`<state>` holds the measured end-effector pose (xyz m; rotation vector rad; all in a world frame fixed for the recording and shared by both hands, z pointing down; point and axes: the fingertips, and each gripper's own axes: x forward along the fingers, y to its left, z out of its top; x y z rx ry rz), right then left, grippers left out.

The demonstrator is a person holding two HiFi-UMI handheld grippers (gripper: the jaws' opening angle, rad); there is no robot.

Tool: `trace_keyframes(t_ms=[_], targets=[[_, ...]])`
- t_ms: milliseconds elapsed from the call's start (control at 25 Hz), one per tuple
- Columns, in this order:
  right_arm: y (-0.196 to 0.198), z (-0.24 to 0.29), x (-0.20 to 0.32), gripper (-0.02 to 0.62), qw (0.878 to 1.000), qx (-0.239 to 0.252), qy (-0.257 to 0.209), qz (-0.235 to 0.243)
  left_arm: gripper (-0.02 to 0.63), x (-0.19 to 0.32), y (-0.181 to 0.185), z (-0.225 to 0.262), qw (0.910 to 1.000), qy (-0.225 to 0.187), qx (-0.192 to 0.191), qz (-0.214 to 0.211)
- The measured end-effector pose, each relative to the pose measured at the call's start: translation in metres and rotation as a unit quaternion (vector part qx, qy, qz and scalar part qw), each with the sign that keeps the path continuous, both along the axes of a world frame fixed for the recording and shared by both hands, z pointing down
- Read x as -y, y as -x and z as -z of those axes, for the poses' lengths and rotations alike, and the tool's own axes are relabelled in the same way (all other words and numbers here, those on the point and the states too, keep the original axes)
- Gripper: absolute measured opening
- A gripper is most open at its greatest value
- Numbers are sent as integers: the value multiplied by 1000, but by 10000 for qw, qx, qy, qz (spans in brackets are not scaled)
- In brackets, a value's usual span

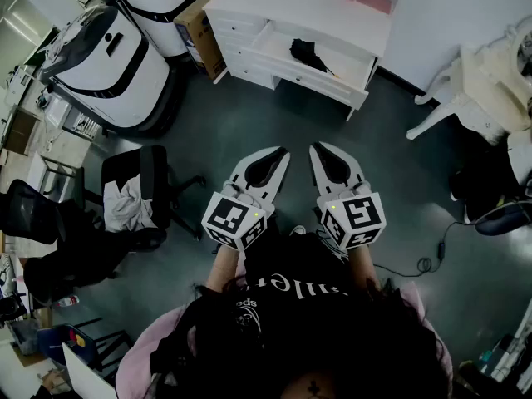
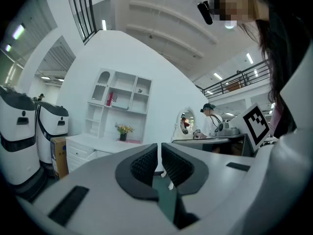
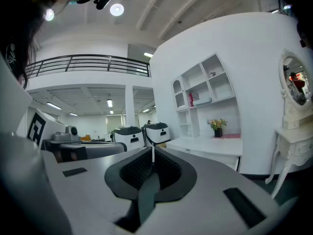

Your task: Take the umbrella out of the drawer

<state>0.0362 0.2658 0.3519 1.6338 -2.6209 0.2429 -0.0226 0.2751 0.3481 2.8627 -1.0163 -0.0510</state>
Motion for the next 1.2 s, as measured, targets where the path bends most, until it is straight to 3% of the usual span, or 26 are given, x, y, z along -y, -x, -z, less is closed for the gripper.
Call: trace_keyframes(t_ms=[720,1200], targets=[[-20,-1,7,49,9996,226,-65,-178,32,10,-12,-4,9998,148,130,-11],[-32,-14,65,51,9983,460,113,-339,32,73,-18,-18,9992,260,269,-112]])
